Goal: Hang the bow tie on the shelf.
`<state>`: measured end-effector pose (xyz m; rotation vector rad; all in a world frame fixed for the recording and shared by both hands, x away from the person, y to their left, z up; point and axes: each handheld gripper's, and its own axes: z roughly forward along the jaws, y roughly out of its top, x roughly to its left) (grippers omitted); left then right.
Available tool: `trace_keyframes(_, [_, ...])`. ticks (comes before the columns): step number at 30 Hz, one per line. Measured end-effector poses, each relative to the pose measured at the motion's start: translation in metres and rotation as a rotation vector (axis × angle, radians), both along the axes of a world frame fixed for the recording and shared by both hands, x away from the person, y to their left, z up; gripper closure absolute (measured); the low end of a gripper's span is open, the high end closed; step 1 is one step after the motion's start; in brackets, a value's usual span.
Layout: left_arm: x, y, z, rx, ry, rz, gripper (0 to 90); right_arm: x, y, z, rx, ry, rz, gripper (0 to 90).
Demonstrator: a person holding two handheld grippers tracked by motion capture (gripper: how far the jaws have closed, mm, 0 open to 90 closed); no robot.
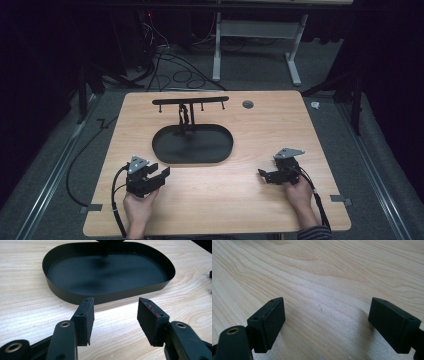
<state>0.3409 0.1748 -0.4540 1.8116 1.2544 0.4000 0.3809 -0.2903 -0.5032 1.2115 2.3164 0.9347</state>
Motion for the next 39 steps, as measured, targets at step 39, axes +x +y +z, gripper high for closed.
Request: trace_keyframes(39, [0.003,-0.005,-0.029,0.039,0.055,0.018,48.2,0.0,0.0,0.0,0.0,0.0,0.0,14.8])
